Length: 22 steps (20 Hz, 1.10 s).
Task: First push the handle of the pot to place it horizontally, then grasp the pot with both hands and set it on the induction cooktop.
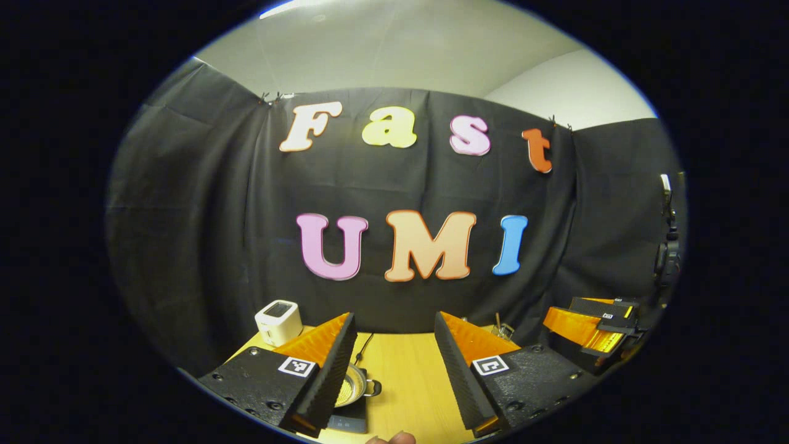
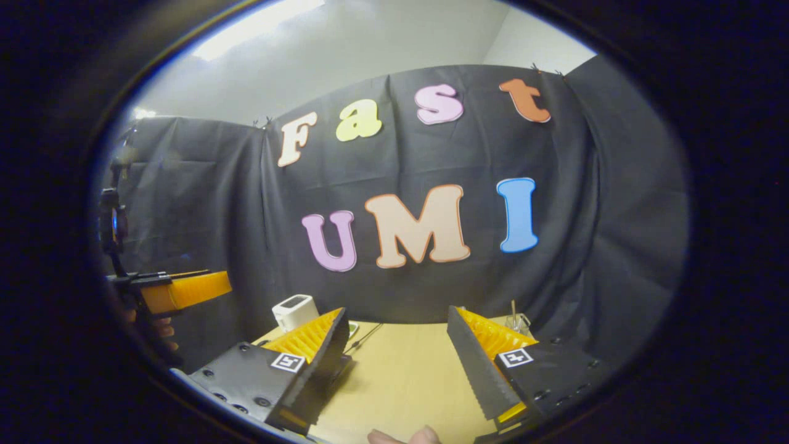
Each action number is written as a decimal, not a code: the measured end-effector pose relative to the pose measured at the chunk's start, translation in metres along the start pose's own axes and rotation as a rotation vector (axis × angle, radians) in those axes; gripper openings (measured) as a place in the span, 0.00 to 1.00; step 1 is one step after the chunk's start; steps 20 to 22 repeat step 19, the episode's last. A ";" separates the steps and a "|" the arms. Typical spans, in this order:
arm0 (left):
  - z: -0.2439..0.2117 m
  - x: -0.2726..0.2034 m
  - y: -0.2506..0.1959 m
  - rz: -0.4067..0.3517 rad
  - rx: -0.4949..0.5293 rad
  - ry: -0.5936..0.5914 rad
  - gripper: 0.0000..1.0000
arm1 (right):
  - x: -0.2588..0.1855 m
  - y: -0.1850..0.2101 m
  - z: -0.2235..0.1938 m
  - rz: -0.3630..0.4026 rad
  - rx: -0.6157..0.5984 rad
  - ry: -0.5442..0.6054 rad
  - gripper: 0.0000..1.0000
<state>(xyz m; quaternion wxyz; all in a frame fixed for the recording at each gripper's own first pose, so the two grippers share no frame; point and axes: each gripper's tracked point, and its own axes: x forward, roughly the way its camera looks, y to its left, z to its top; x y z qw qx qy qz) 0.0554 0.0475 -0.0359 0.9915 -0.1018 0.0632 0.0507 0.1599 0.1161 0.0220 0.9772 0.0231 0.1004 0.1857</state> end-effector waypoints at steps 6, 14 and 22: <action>0.028 -0.012 0.005 0.010 0.021 -0.077 0.86 | -0.019 0.010 0.049 0.005 -0.009 -0.096 0.97; 0.031 -0.024 0.007 0.019 0.043 -0.088 0.81 | -0.031 0.007 0.058 -0.031 -0.064 -0.138 0.89; 0.020 -0.031 0.004 0.011 0.028 -0.061 0.76 | -0.036 0.010 0.054 -0.026 -0.027 -0.116 0.89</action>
